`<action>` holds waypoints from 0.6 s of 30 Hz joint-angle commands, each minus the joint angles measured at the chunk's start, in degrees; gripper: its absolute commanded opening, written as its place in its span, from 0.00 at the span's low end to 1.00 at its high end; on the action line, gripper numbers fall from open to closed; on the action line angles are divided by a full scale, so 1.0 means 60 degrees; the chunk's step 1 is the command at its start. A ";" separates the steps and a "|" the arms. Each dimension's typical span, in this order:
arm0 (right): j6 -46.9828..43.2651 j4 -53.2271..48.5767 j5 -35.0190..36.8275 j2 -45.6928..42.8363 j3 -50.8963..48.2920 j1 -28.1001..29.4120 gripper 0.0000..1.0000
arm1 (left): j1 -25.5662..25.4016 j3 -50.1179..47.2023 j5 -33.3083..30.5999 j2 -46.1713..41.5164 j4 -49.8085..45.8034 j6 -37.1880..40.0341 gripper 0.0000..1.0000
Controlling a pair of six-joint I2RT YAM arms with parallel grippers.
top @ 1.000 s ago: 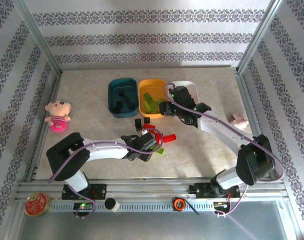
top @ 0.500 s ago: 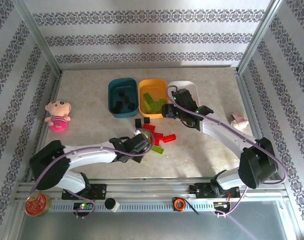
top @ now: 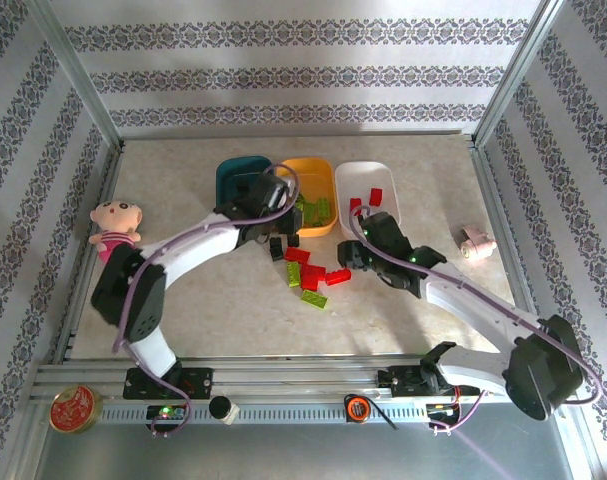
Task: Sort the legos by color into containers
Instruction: Place the lego in the container.
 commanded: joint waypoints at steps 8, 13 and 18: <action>-0.0099 -0.0140 -0.1123 -0.1551 -0.1820 0.1149 0.68 | 0.0804 0.3479 0.1252 0.3184 -0.0110 -0.0558 0.38; -0.0095 0.0022 -0.1067 -0.1380 -0.2070 0.1914 0.69 | 0.0848 0.3975 0.1429 0.3076 -0.0147 -0.0673 0.59; -0.0352 0.0314 -0.1082 -0.0529 -0.1821 0.2213 0.69 | 0.0848 0.2883 0.1569 0.1430 0.0443 -0.0815 0.72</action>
